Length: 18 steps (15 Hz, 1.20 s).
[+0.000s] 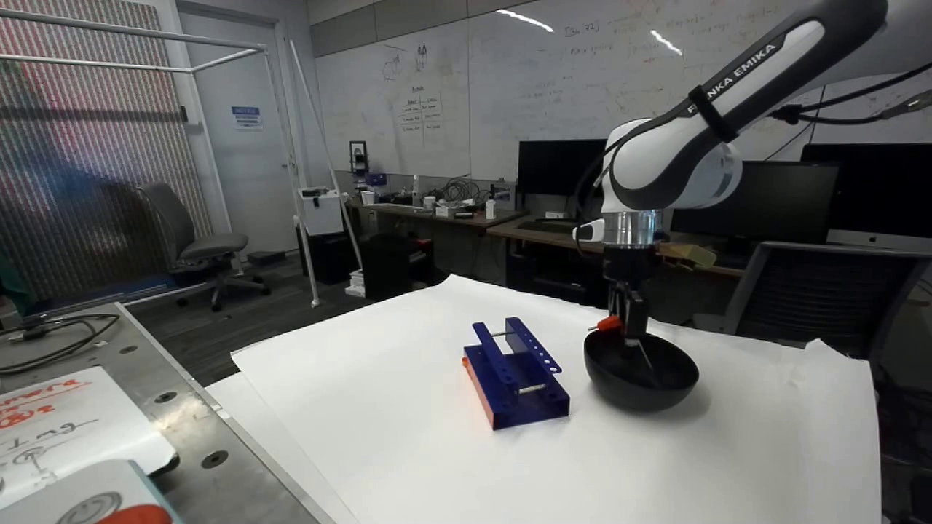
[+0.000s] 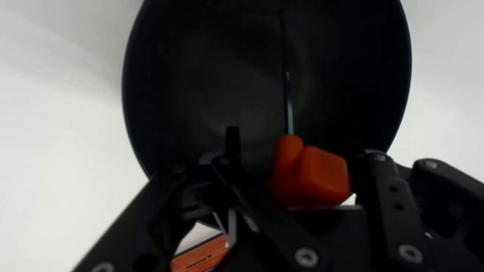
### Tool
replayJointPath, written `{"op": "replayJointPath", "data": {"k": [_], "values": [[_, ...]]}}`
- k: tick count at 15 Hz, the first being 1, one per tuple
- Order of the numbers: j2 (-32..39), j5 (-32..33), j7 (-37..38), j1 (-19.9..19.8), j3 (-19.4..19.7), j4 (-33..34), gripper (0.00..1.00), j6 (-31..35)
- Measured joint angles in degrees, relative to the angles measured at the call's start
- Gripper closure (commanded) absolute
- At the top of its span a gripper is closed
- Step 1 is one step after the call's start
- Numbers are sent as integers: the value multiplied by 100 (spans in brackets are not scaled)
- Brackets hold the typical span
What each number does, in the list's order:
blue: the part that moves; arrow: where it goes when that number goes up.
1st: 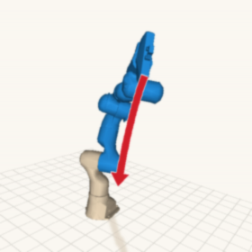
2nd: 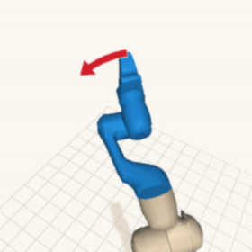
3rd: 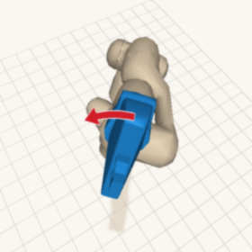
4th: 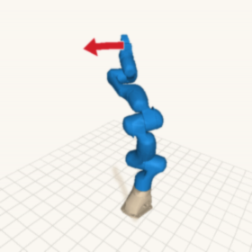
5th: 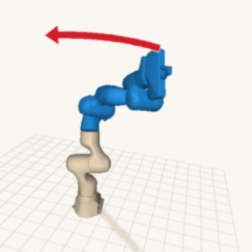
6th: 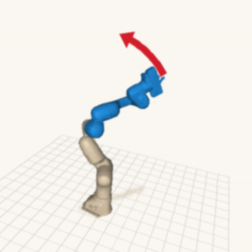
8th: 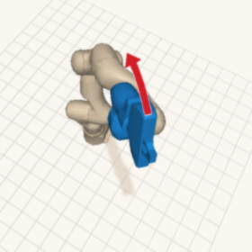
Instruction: Put the orange object inside the bowl.
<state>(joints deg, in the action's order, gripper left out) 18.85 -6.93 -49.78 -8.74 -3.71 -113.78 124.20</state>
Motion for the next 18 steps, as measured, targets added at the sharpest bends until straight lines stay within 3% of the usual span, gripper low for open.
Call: {"op": "replayJointPath", "data": {"k": [1, 11, 18], "values": [[-22, -25, -33, 0, 0, -17, 0, -2], [-283, -273, -165, 3, 0, -70, 0, 97], [-651, -1305, -165, 0, 27, -220, 0, 934]]}}
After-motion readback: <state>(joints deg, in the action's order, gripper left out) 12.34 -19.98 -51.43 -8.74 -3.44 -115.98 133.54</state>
